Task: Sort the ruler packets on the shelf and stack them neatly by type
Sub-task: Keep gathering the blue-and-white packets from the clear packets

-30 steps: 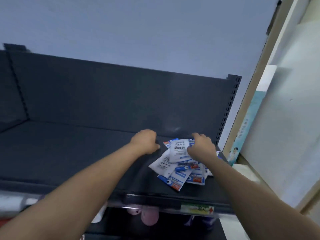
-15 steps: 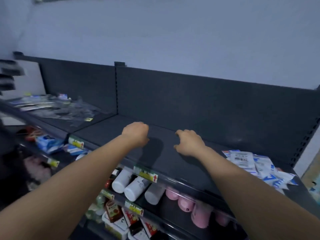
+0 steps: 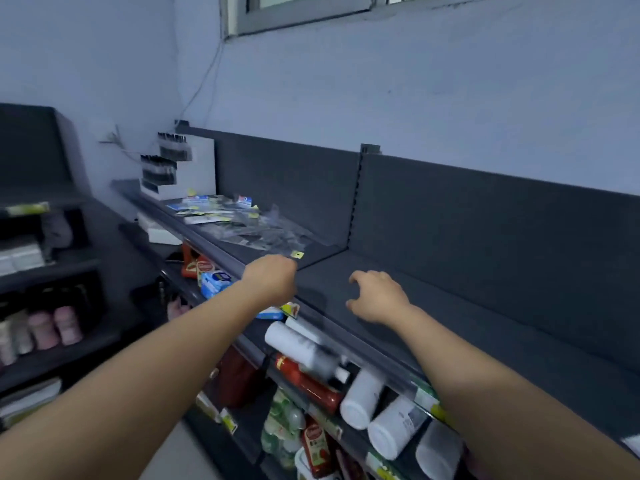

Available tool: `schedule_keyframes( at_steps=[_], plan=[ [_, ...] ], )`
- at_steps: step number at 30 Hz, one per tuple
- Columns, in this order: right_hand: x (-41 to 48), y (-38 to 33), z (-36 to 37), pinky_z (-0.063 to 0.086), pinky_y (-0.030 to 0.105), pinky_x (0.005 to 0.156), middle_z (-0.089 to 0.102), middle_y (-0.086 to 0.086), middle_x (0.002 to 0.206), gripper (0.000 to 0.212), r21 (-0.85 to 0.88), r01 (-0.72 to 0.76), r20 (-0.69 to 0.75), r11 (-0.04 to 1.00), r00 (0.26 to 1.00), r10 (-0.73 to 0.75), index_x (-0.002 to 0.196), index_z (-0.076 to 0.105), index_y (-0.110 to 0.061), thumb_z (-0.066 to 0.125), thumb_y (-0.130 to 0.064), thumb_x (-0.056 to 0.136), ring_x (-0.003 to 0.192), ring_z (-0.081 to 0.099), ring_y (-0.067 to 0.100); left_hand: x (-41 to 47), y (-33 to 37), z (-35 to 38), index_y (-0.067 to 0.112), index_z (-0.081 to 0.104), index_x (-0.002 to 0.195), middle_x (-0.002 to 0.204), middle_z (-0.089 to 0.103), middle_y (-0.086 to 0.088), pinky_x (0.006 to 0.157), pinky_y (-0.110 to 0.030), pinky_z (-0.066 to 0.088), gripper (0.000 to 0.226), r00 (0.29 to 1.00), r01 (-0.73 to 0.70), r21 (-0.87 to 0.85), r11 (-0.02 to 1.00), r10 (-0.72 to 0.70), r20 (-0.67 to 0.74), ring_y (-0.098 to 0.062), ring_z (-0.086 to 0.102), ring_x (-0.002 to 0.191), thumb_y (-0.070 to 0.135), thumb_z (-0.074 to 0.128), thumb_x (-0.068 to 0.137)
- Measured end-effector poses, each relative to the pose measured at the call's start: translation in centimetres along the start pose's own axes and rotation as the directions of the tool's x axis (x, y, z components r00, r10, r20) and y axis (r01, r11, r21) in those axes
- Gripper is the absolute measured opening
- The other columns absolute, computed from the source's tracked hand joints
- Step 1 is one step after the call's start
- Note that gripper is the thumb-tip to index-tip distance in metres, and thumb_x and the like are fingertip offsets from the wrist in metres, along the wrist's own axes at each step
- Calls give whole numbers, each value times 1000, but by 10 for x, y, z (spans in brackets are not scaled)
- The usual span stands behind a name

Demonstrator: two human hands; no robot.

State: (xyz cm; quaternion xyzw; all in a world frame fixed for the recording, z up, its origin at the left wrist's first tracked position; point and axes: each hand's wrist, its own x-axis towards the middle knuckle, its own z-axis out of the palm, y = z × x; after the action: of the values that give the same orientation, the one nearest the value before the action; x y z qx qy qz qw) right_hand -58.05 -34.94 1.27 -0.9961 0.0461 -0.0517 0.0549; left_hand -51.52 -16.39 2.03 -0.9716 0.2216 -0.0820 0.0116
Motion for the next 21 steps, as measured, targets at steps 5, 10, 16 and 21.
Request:
schedule_keyframes(
  at_steps=[5, 10, 16, 21],
  plan=[
    [52, -59, 17, 42, 40, 98, 50, 7, 135, 45, -4, 26, 13, 1000, 1000, -26, 133, 48, -15, 56, -32, 92, 127, 42, 28, 17, -75, 15, 9, 58, 105, 104, 58, -8, 76, -41, 53, 18, 1000, 20, 14, 1000, -20, 15, -28, 58, 97, 20, 53, 91],
    [100, -106, 30, 45, 39, 95, 54, 7, 130, 40, 31, 55, 17, 998, 998, -56, 126, 53, -15, 57, -29, 90, 122, 45, 28, 35, -132, 23, 10, 56, 100, 102, 57, -7, 77, -42, 53, 14, 998, 53, 7, 999, -53, 17, -27, 56, 94, 19, 50, 91],
    [163, -143, 45, 46, 38, 94, 54, 8, 131, 43, 34, 103, 31, 994, 994, -104, 129, 51, -17, 58, -31, 89, 123, 46, 29, 68, -188, 42, 10, 57, 115, 114, 59, -6, 76, -38, 51, 27, 995, 104, -13, 995, -104, 2, -26, 57, 106, 23, 52, 92],
    [225, -162, 60, 46, 38, 94, 55, 7, 131, 41, 26, 131, 39, 991, 990, -132, 127, 52, -18, 58, -33, 90, 122, 47, 28, 111, -225, 56, 11, 58, 109, 109, 59, -6, 78, -41, 53, 23, 987, 162, -29, 986, -161, 15, -27, 57, 102, 20, 50, 90]
  ],
)
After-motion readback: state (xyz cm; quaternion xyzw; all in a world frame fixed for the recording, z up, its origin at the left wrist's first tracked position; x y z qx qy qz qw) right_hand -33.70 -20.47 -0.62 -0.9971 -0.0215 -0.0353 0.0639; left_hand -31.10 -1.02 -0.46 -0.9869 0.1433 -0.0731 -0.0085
